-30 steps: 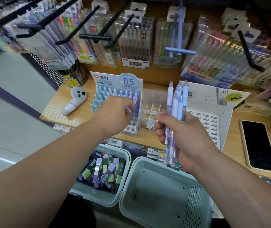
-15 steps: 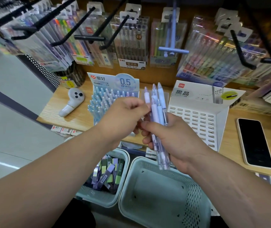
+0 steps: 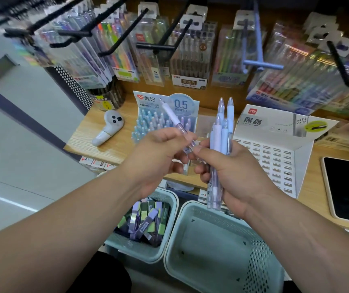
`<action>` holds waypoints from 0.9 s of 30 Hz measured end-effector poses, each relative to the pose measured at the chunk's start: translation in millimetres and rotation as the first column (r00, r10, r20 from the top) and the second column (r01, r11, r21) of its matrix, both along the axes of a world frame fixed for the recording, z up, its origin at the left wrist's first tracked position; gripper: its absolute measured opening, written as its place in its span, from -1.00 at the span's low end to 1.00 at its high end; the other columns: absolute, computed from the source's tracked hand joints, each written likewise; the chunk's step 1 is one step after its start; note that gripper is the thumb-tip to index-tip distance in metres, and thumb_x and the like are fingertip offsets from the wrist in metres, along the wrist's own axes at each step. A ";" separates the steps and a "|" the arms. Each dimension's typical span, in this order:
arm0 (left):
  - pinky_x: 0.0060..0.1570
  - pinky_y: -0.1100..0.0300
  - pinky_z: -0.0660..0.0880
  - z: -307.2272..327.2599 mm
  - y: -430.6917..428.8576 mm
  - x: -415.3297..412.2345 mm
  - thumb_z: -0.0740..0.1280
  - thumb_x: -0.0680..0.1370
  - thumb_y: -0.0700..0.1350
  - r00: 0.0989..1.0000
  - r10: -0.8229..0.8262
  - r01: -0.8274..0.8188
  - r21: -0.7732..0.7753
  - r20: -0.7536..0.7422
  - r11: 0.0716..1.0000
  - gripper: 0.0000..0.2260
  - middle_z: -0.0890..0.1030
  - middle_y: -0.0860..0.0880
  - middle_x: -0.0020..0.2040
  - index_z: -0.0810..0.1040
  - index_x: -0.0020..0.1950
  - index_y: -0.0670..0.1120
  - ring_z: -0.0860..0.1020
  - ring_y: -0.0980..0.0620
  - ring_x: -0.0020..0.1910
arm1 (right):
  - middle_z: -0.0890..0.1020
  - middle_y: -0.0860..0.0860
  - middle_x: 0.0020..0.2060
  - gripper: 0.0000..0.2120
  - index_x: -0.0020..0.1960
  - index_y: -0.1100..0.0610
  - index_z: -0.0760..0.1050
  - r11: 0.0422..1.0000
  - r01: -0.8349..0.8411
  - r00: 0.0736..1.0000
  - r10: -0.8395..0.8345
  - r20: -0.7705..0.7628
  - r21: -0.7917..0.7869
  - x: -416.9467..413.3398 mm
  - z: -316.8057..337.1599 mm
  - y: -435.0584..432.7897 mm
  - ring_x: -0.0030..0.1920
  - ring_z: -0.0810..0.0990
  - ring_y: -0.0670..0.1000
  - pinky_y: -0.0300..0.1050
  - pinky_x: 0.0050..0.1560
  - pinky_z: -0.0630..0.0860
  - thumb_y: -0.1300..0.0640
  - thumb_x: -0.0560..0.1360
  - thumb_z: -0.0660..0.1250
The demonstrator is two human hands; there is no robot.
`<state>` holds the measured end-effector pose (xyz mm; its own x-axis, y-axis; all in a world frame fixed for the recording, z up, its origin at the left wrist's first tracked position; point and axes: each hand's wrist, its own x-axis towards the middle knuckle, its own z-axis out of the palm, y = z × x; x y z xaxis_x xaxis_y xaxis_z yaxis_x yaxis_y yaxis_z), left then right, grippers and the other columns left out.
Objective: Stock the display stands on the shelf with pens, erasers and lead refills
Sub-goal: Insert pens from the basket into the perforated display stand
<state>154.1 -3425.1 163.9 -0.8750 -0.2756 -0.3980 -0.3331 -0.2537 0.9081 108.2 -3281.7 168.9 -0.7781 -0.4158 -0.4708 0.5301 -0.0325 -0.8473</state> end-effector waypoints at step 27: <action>-0.28 0.23 0.45 -25.0 -52.2 -5.8 0.48 0.50 -0.15 0.974 -0.089 0.226 -0.860 0.209 0.457 -0.90 0.62 0.07 -0.20 0.62 -0.20 -0.03 0.58 0.09 -0.23 | 0.59 0.04 -0.43 -0.88 0.01 0.15 0.54 0.994 0.104 0.992 -0.107 0.068 0.034 -11.4 -0.6 16.0 -0.46 0.48 -0.07 -0.24 -0.46 0.42 0.26 0.52 0.44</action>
